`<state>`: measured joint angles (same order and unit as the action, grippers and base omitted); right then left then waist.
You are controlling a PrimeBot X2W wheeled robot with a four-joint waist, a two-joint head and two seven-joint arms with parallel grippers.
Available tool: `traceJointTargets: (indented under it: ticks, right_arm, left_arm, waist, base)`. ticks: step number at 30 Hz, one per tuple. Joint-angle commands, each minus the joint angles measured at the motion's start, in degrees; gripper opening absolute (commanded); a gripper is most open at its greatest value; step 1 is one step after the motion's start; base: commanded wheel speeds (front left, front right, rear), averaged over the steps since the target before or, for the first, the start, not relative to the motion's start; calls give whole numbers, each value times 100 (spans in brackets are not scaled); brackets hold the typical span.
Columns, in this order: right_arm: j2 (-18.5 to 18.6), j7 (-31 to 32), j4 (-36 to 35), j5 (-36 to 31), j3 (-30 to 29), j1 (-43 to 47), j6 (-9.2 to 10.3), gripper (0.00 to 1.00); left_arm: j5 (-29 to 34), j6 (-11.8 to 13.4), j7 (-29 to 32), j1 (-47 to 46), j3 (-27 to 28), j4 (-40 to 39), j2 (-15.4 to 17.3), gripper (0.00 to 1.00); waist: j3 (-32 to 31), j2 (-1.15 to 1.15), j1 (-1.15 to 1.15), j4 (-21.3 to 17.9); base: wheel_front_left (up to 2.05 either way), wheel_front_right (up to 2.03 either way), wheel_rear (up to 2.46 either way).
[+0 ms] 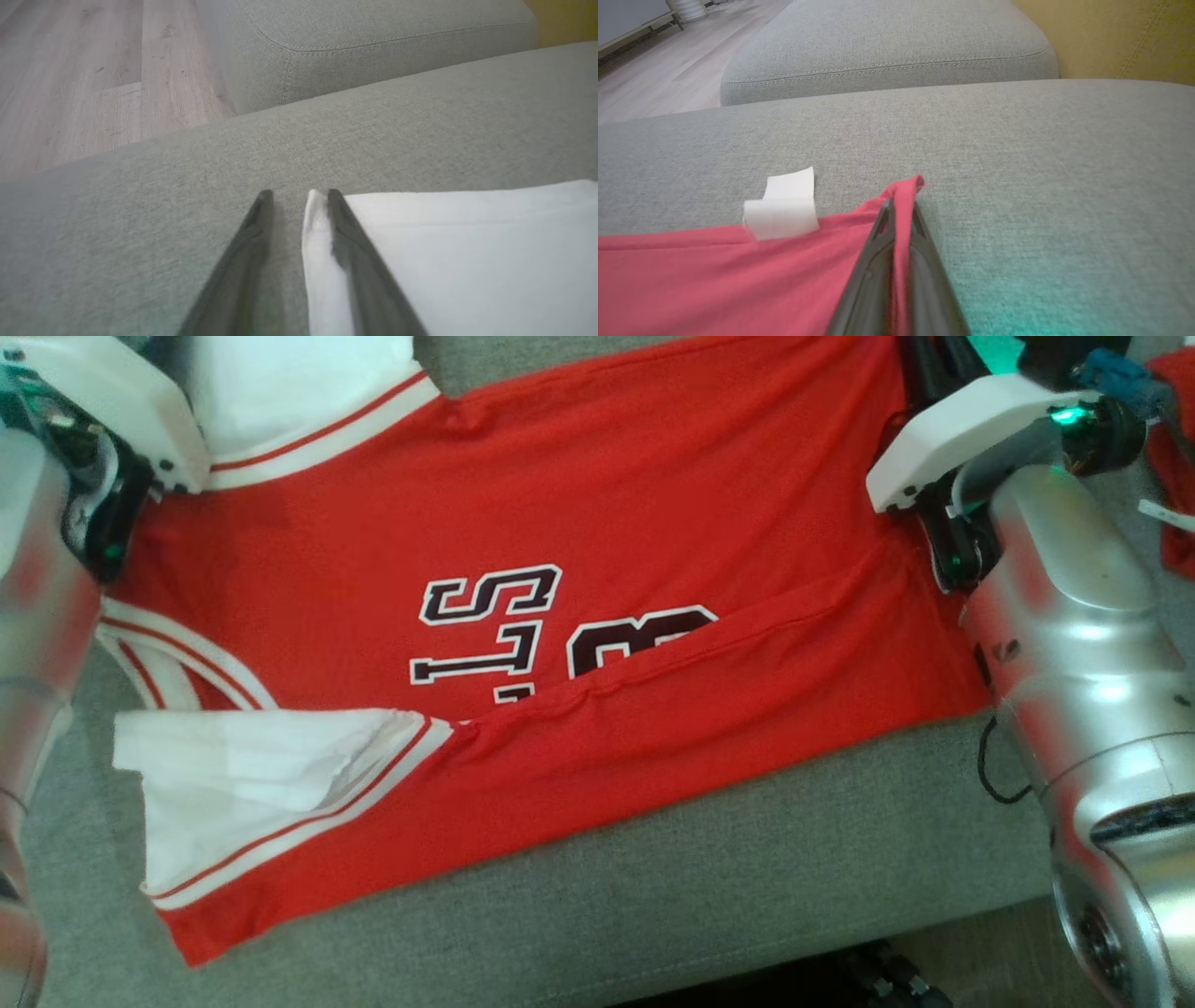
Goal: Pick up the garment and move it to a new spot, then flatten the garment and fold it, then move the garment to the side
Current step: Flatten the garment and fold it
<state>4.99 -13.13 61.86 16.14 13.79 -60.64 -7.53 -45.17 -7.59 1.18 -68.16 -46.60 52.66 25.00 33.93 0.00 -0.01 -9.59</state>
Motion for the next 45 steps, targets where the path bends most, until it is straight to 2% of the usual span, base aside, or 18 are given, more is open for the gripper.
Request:
traceJointTargets:
  ticks: [1, 5, 9, 12, 17, 22, 27, 30, 39, 42, 45]
  right_arm:
    - [-19, -50, -77, 66, 76, -9, 4, 0]
    - [87, -86, -29, 184, 134, -18, 4, 0]
    - [187, -143, 10, 207, 62, -55, 4, 0]
    - [257, -171, 66, 123, -95, -86, 4, 0]
    - [308, -183, 60, -69, -400, -69, 4, 0]
    - [353, -185, -140, -369, -822, 169, 4, 0]
    - [340, -185, -424, -599, -1131, 680, 4, 0]
    - [340, -186, -694, -684, -1276, 1103, 4, 4]
    - [323, -186, -1671, -715, -1586, 2571, 4, 13]
    - [256, -186, -1895, -671, -1659, 3008, 4, 24]
    - [182, -186, -1985, -616, -1709, 3358, 4, 29]
  left_arm:
    - [-111, 10, 13, -47, -15, -126, 168, 0]
    - [-239, 10, -119, -85, -349, -351, 219, 0]
    - [-16, 15, -982, -413, -390, -334, 323, 0]
    - [140, 109, -1465, -657, -276, -261, 255, 0]
    - [320, 131, -1607, -798, -98, -320, 142, 0]
    - [618, 164, -1615, -599, 401, -820, 85, 0]
    - [908, 139, -1617, 200, 815, -1313, -84, 0]
    - [1052, 133, -1617, 874, 1214, -1701, -226, 0]
    - [1571, 62, -1617, 3163, 2240, -2703, -864, 0]
    - [1696, 39, -1617, 3854, 2496, -2868, -1090, 0]
    - [1789, 23, -1618, 4401, 2655, -2906, -1300, 0]
  waist:
    - [14, 0, 1, 3]
    - [-45, 0, 1, 103]
    - [-146, 0, 1, 227]
    - [-236, 0, 1, 319]
    - [-378, 0, 1, 415]
    - [-606, 0, 1, 545]
    - [-1005, 0, 1, 693]
    - [-1279, 0, 1, 788]
    - [-2086, 0, 1, 1083]
    - [-2261, 0, 1, 1153]
    - [-2379, 0, 1, 1202]
  base:
    - [0, 0, 0]
    - [0, 0, 0]
    - [0, 0, 0]
    - [0, 0, 0]
    - [0, 0, 0]
    - [0, 0, 0]
    - [0, 0, 0]
    - [0, 0, 0]
    - [0, 0, 0]
    - [0, 0, 0]
    - [0, 0, 0]
